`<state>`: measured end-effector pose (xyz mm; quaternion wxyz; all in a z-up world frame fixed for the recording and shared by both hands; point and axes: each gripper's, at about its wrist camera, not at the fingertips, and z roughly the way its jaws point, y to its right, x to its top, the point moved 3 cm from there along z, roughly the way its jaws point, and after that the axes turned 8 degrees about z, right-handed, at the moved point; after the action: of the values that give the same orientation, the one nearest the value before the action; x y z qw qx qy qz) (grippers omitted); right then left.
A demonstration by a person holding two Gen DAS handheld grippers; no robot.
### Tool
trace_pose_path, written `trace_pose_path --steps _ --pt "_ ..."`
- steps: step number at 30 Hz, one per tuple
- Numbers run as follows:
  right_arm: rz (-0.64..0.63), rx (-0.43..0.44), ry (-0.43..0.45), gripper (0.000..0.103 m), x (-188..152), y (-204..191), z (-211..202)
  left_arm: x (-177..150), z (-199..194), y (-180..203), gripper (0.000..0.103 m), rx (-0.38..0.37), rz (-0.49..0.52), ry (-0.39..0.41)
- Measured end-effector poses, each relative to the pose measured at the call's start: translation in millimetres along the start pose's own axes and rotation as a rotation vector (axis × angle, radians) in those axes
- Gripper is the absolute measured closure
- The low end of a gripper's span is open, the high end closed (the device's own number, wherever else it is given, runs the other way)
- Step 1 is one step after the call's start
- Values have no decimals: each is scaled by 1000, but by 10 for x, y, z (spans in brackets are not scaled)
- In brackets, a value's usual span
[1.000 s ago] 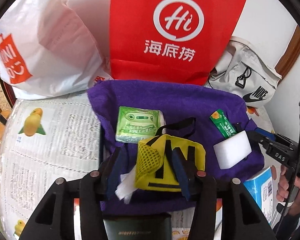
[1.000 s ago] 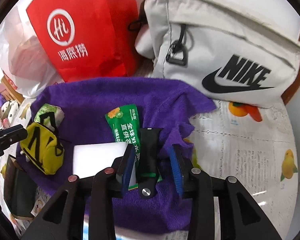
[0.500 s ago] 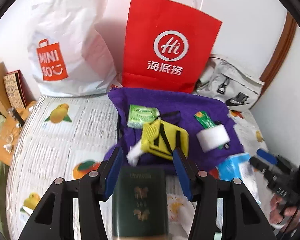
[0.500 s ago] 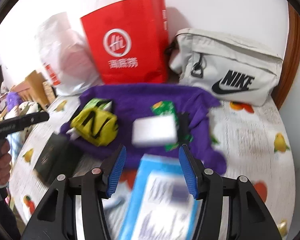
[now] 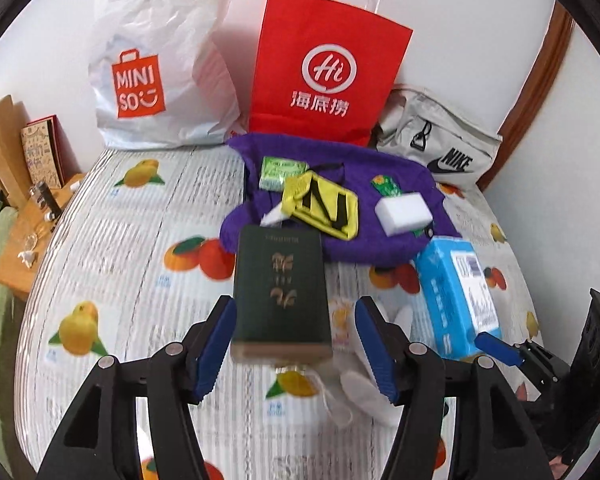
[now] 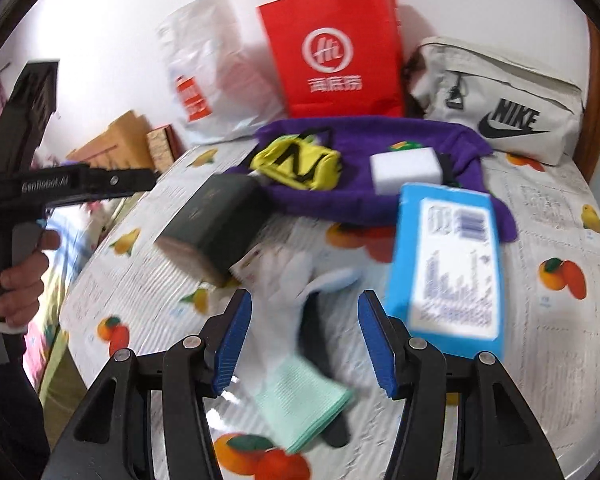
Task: Organize soft objects
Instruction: 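Grasp the white glove with green cuff with the right tool and lift it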
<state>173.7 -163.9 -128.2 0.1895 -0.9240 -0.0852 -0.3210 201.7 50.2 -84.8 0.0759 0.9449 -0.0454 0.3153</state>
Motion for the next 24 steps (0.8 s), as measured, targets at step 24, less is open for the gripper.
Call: trace_pose_path --steps 24 --pt "-132 -85 -89 42 -543 -348 742 -792 181 -288 43 -57 -26 -93"
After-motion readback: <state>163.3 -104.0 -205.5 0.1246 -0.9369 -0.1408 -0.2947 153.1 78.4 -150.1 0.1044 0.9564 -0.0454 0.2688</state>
